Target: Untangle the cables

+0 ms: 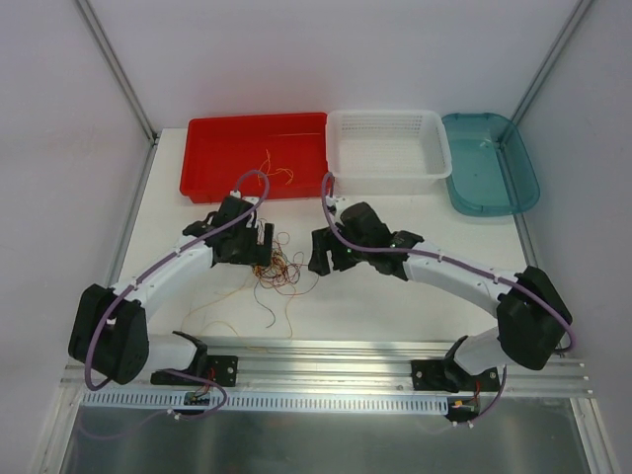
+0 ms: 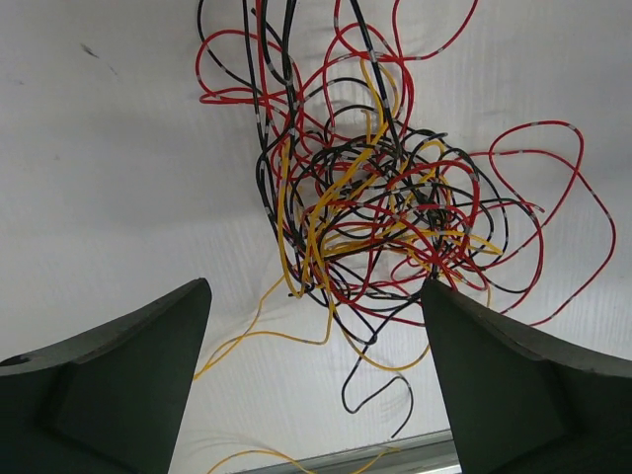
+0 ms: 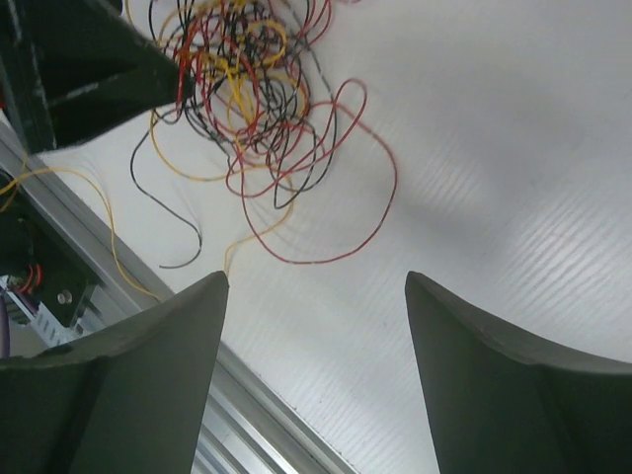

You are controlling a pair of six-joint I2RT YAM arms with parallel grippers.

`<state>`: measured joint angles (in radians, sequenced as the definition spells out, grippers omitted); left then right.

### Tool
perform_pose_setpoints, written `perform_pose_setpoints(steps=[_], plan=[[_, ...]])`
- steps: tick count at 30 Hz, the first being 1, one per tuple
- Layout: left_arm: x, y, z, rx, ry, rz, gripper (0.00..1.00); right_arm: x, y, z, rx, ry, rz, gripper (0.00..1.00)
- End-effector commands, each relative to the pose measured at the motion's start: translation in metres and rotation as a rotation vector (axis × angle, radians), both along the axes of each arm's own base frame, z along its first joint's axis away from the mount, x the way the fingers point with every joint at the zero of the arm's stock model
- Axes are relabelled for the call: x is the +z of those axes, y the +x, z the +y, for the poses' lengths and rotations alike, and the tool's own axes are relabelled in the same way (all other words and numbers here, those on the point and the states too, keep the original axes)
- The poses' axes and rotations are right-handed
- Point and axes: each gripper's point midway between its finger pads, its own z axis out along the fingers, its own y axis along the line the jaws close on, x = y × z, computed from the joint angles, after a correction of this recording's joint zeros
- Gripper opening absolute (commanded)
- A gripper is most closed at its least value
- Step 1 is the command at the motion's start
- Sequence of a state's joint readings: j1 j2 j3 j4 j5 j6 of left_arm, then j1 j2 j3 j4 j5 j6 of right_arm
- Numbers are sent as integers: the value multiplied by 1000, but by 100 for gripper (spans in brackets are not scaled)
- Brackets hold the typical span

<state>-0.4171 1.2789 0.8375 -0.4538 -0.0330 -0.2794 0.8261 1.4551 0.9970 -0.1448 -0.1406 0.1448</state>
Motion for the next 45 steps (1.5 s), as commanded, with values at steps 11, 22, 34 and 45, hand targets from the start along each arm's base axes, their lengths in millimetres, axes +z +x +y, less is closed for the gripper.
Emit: perform_pose_setpoints(steps=[11, 22, 34, 45], plan=[[-14, 2, -32, -53, -72, 120, 43, 12, -33, 30, 2, 75, -75, 75], [24, -23, -92, -336, -235, -3, 0, 12, -24, 19, -96, 113, -121, 72], [43, -35, -111, -437, -323, -55, 0, 7, -7, 38, -140, 136, -118, 63], [58, -11, -79, -270, -248, -197, 0, -26, -5, -22, -244, -22, -129, 1]])
